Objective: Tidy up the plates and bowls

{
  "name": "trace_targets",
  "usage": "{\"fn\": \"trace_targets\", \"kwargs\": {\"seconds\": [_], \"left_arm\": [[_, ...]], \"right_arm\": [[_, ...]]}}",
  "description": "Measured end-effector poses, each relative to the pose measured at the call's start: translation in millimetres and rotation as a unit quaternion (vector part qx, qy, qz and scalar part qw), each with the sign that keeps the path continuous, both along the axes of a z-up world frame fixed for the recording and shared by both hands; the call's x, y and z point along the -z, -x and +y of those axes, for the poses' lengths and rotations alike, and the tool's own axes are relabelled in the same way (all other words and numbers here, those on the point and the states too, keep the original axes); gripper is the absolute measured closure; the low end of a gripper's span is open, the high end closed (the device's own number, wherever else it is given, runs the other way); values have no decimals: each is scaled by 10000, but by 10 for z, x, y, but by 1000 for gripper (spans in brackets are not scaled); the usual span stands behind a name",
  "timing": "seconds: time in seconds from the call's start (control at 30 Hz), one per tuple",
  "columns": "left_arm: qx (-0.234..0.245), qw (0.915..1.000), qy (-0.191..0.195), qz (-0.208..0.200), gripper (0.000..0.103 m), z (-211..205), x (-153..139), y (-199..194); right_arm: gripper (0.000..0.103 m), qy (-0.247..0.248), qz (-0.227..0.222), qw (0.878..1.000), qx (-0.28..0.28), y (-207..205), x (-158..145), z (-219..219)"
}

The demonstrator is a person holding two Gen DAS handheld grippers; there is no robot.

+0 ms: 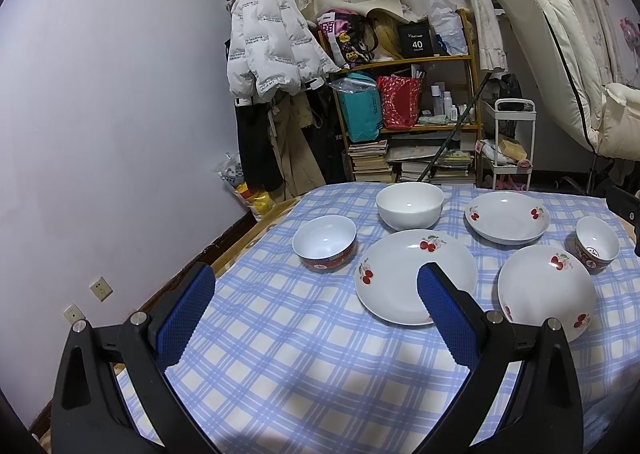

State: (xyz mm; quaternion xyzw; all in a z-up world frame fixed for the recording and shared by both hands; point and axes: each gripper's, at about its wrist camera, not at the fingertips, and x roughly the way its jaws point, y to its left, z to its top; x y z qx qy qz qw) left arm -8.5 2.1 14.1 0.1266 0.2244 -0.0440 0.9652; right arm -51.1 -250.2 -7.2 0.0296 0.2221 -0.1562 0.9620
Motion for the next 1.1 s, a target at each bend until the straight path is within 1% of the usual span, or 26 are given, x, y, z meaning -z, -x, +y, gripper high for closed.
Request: {"fn": "trace_targets", "kwargs": {"seconds": [1.1], "left_arm": [[-15, 10000, -8, -14, 3, -18, 22, 0]], "right_arm": [[0, -31, 35, 10000, -4, -19, 38, 7]]}}
